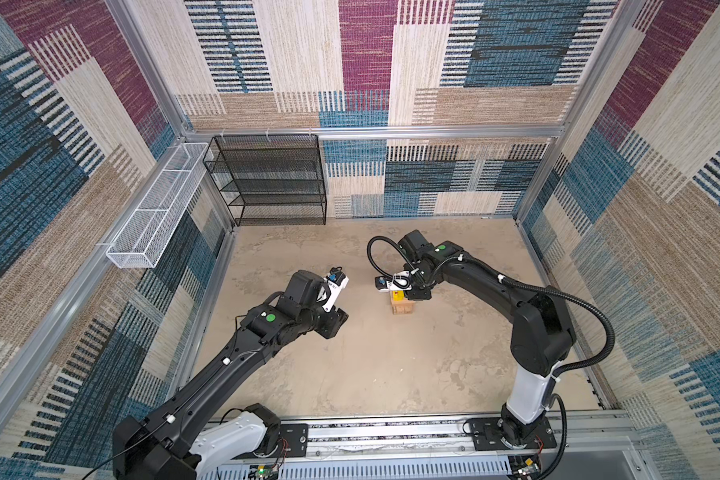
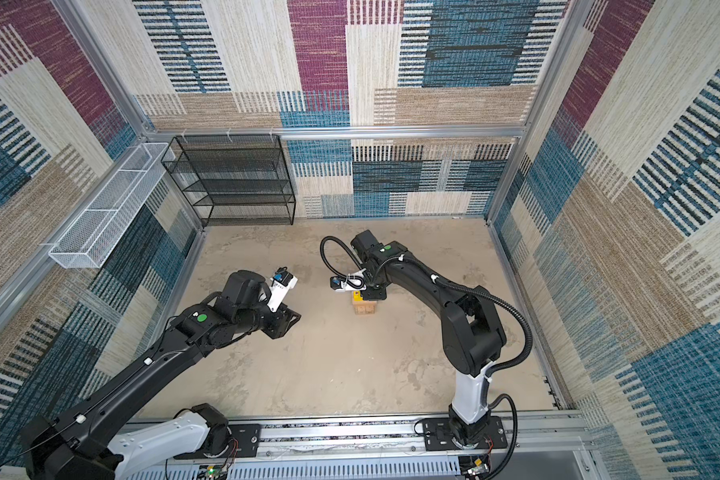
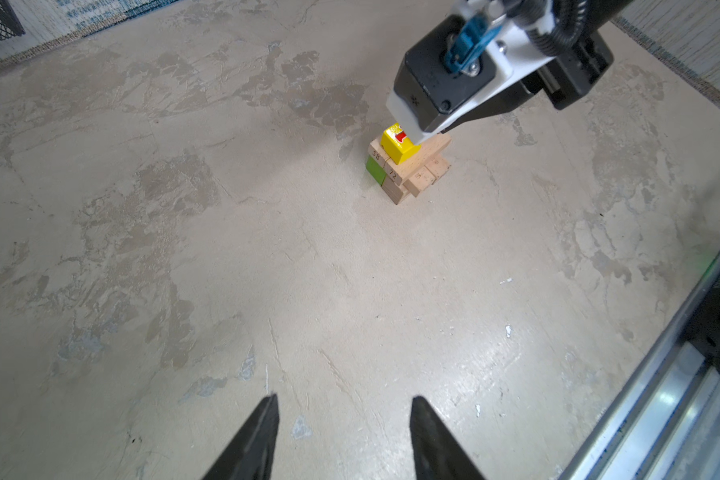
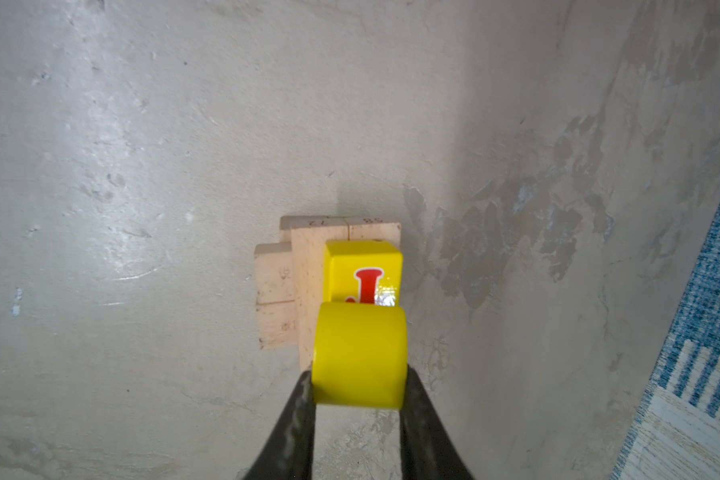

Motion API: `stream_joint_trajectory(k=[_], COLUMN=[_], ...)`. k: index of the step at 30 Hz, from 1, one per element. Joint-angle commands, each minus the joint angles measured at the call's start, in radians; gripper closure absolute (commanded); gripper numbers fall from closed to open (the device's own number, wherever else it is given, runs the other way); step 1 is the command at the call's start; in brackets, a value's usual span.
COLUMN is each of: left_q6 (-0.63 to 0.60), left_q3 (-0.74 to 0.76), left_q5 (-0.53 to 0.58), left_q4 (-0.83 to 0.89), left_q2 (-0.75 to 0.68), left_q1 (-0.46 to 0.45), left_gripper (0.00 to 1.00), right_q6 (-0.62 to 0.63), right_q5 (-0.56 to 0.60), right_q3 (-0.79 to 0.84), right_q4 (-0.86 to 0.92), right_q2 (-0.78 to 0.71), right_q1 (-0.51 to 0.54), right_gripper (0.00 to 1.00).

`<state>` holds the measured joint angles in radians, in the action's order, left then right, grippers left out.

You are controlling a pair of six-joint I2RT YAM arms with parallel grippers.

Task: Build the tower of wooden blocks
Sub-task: 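Lower the yellow cylinder onto the stack and open the right gripper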

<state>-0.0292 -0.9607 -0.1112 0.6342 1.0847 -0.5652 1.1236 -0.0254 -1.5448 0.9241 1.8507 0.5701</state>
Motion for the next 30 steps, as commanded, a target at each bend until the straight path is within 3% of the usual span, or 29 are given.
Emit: stream_joint_trajectory(k=[1, 30], left_q6=[-0.02, -0.017], left_q3=[0.002, 0.008], left_q5=[-0.018, -0.028], left_q4=[-0.014, -0.016], left_q2=[0.0, -0.001], left_q1=[0.0, 0.001], left_gripper=[0.45, 0.44], right_q6=[0.012, 0.01], right_q5=[0.001, -0.017], right_q3=[-0.018, 0.0], right_q4=[-0.022, -0.016], right_q2=[0.008, 0.012], right_q1=[0.001, 0.001], right_gripper=[0.96, 0.78])
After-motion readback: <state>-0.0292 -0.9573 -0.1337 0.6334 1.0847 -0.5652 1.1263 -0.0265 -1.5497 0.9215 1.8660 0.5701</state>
